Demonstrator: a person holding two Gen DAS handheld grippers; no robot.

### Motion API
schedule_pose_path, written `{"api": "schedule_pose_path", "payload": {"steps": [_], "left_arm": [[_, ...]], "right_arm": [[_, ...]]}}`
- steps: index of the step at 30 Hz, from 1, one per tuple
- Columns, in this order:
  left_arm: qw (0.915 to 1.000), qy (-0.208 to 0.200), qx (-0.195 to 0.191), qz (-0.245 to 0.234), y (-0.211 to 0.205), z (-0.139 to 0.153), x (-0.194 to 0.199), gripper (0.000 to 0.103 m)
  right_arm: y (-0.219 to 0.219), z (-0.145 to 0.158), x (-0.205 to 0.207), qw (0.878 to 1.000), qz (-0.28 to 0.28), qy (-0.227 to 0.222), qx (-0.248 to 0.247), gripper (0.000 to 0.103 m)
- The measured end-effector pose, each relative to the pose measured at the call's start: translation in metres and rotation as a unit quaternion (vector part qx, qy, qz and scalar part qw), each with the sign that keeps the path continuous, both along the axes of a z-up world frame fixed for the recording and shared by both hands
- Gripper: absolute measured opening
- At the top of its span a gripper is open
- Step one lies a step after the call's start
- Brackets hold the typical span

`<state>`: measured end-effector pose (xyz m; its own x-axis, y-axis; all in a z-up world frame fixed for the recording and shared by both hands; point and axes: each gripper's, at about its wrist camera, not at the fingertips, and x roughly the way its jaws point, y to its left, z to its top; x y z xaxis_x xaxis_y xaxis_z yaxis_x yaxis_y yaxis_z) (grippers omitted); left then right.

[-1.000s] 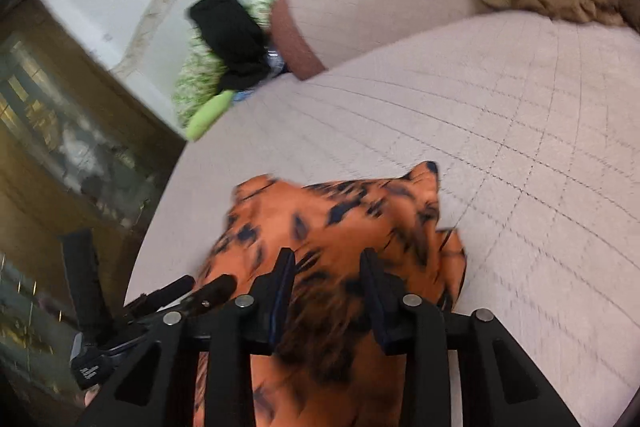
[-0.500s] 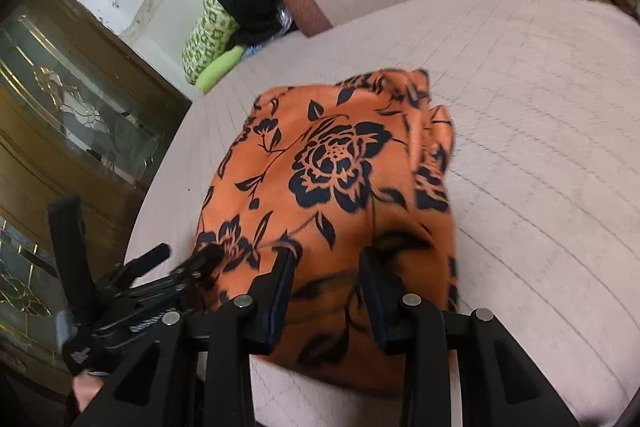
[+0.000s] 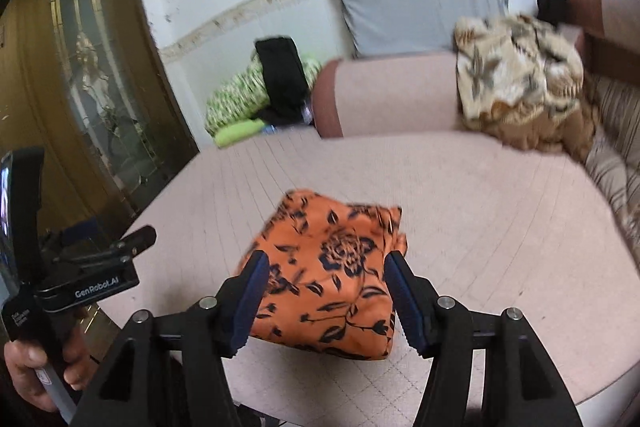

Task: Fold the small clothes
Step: 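Release the folded blouse onto the bed and raise both tools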

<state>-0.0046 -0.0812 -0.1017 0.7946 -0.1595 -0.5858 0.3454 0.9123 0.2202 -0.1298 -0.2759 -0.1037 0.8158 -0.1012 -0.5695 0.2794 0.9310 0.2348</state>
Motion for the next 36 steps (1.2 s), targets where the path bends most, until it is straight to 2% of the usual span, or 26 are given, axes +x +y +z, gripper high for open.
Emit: {"api": "schedule_pose_path", "payload": {"steps": [4, 16, 26, 36], "left_arm": [[0.9995, -0.032, -0.003, -0.004, 0.005, 0.024, -0.021, 0.099], [0.9964, -0.078, -0.032, -0.004, 0.024, 0.073, -0.059, 0.099], [0.9932, -0.105, -0.050, 0.000, 0.036, 0.104, -0.084, 0.099], [0.9901, -0.126, -0.062, -0.001, 0.045, 0.124, -0.104, 0.100]], "right_arm": [[0.013, 0.022, -0.012, 1.000, -0.002, -0.011, -0.021, 0.065], [0.038, 0.060, -0.039, 0.998, 0.001, -0.038, -0.057, 0.065], [0.056, 0.088, -0.061, 0.995, 0.006, -0.068, -0.078, 0.066], [0.063, 0.100, -0.074, 0.993, 0.007, -0.079, -0.089, 0.067]]}}
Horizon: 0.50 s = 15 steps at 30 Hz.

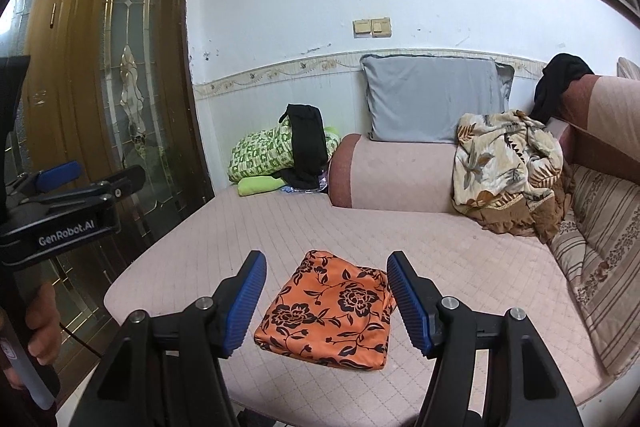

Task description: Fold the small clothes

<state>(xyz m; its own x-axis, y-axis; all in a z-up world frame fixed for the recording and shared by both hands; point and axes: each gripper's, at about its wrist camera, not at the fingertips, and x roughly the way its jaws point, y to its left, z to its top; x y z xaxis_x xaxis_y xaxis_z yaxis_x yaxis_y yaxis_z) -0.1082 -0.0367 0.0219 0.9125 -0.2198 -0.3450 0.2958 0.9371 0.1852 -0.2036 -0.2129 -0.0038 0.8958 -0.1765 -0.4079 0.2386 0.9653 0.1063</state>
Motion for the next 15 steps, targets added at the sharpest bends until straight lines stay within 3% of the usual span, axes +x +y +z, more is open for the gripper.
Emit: {"api": "schedule_pose_path", "payload": {"steps": [15], "left_arm": [[0.9994, -0.026, -0.018, 0.010, 0.013, 0.019, -0.019, 0.103]], "right_arm": [[0.007, 0.019, -0.018, 1.000, -0.001, -0.025, -0.014, 0.069]]}}
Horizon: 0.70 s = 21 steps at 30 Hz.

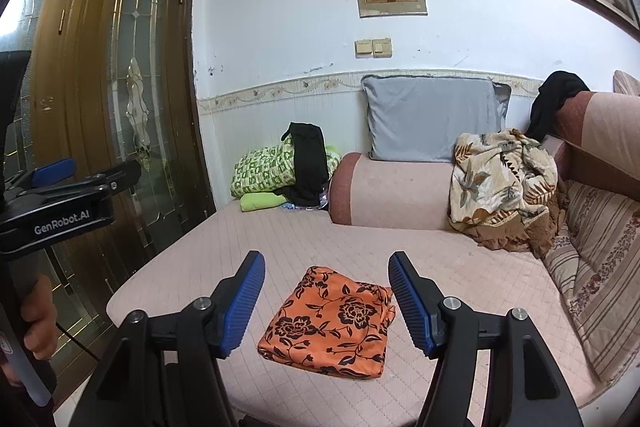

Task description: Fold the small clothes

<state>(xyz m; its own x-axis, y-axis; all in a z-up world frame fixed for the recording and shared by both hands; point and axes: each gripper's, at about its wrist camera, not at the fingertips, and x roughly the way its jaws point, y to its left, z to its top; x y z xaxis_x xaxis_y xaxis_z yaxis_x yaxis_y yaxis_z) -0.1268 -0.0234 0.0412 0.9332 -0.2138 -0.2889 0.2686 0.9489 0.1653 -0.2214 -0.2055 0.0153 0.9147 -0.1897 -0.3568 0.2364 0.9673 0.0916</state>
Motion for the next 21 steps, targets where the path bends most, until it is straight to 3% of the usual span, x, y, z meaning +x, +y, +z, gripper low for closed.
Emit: {"api": "schedule_pose_path", "payload": {"steps": [21], "left_arm": [[0.9998, -0.017, -0.007, -0.005, 0.002, 0.002, 0.000, 0.103]], "right_arm": [[0.001, -0.007, 0.014, 1.000, 0.000, 0.007, 0.007, 0.075]]}}
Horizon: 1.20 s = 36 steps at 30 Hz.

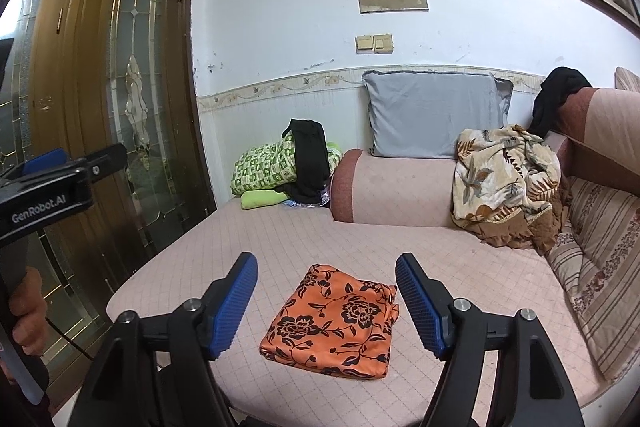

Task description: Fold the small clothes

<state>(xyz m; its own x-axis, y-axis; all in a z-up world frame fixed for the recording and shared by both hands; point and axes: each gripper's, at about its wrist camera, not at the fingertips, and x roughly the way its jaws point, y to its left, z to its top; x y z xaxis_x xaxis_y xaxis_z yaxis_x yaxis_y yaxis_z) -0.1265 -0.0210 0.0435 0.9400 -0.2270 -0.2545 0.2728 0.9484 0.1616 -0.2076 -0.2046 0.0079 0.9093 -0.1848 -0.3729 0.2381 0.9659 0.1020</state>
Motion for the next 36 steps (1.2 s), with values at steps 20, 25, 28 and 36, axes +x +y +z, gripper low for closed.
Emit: {"api": "schedule_pose_path", "payload": {"steps": [20, 25, 28, 36], "left_arm": [[0.9994, 0.032, 0.003, 0.011, -0.006, -0.016, 0.049, 0.103], [0.9990, 0.040, 0.007, 0.018, -0.007, -0.025, 0.063, 0.103], [0.9987, 0.046, 0.011, 0.019, -0.009, -0.030, 0.072, 0.103], [0.9979, 0.062, 0.009, 0.016, -0.012, -0.046, 0.094, 0.103]], "right_arm": [[-0.012, -0.012, 0.046, 1.000, 0.006, 0.019, 0.006, 0.075], [-0.012, -0.018, 0.062, 1.000, 0.012, 0.025, 0.002, 0.075], [-0.011, -0.024, 0.072, 0.999, 0.015, 0.031, 0.001, 0.075], [-0.015, -0.046, 0.096, 0.998, 0.021, 0.058, 0.009, 0.075]]}}
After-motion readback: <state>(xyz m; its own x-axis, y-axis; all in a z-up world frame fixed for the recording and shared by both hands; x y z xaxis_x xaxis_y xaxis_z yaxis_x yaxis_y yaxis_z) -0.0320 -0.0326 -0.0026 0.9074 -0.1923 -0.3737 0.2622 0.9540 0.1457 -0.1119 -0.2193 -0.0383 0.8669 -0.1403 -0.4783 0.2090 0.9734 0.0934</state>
